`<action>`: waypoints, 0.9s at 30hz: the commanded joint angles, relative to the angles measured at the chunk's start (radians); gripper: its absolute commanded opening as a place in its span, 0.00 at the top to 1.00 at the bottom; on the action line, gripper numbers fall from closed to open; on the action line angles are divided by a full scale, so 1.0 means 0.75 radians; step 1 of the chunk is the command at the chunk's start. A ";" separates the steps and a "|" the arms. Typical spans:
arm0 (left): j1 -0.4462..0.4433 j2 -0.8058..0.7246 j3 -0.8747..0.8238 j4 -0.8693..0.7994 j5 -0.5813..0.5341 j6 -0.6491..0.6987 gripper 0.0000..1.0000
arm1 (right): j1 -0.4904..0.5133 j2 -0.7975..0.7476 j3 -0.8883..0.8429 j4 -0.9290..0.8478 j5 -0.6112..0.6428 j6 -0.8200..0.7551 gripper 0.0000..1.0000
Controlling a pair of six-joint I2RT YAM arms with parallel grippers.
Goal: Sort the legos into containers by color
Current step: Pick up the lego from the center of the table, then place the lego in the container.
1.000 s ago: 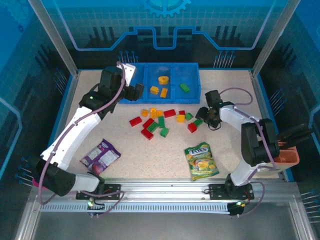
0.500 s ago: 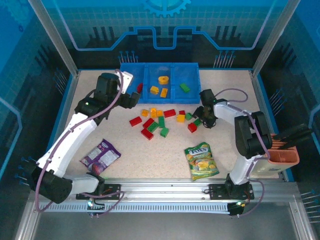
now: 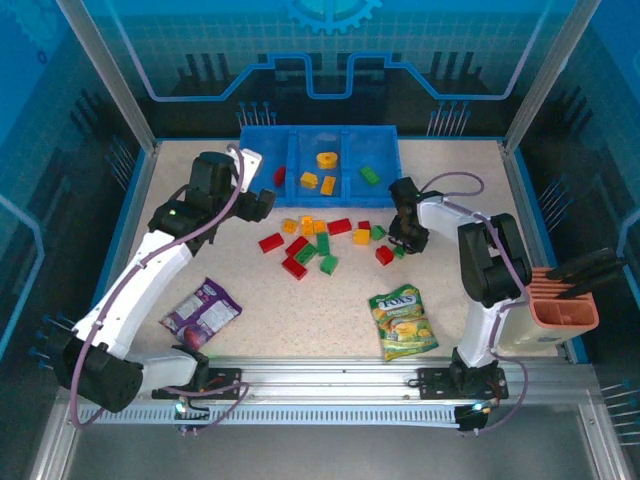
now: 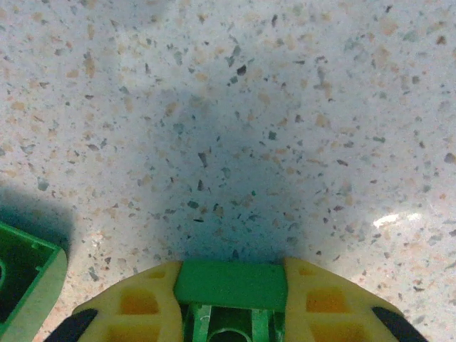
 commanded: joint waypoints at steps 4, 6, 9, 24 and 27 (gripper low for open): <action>0.015 -0.031 -0.015 -0.003 0.000 0.027 0.11 | 0.048 -0.002 0.214 -0.036 0.003 -0.469 0.84; 0.015 -0.046 -0.022 -0.019 -0.005 0.031 0.10 | 0.064 -0.014 0.332 -0.048 0.050 -0.655 0.83; 0.020 -0.090 -0.094 0.041 -0.019 0.024 0.10 | 0.074 0.026 0.520 -0.047 0.077 -0.869 0.82; 0.038 -0.080 -0.154 0.125 -0.003 0.068 0.09 | -0.001 0.988 1.942 -0.256 -0.023 -1.130 0.79; 0.038 -0.081 -0.156 0.134 -0.004 0.074 0.09 | -0.020 1.031 1.925 -0.181 -0.056 -1.128 0.75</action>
